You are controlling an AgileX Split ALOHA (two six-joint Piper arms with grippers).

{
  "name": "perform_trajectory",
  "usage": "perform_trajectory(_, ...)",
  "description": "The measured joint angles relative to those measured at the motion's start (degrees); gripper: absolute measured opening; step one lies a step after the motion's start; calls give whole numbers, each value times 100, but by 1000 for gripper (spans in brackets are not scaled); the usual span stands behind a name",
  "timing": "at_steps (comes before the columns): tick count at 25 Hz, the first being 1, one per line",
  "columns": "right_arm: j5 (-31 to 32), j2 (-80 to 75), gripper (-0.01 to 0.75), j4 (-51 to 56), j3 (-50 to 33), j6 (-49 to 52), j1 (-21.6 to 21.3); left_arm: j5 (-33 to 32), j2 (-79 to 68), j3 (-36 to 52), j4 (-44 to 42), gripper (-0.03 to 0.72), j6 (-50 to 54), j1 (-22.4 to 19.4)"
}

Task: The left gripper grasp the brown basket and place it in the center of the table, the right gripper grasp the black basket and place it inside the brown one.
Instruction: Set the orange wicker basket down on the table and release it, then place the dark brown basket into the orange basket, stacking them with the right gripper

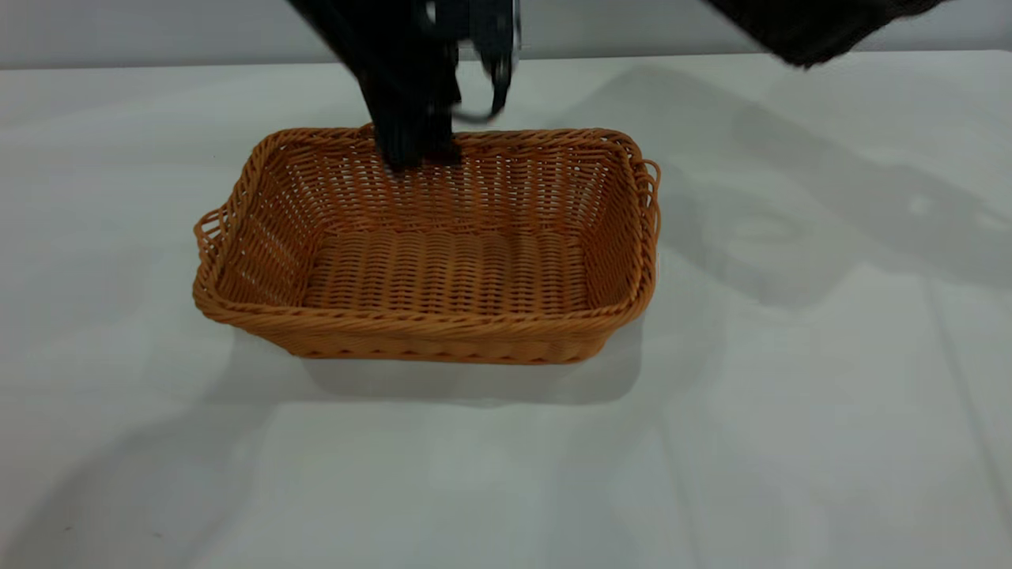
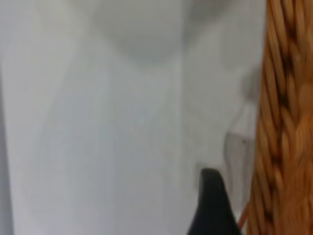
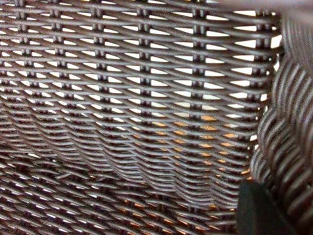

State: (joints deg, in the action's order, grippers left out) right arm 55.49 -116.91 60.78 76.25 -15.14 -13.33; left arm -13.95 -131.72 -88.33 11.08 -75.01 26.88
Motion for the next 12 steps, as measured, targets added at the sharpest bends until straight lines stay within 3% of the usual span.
perform_trajectory(6, 172, 0, 87, 239, 0, -379, -184, -2266, 1462, 17, -16, 470, 725, 17)
perform_trajectory(9, 198, 0, 87, 172, 0, -494, 93, -3244, 2457, 17, -15, 449, 1179, 17)
perform_trajectory(12, 186, 0, 87, -60, 5, -493, 706, -3530, 3364, 17, -26, 432, 1477, 17)
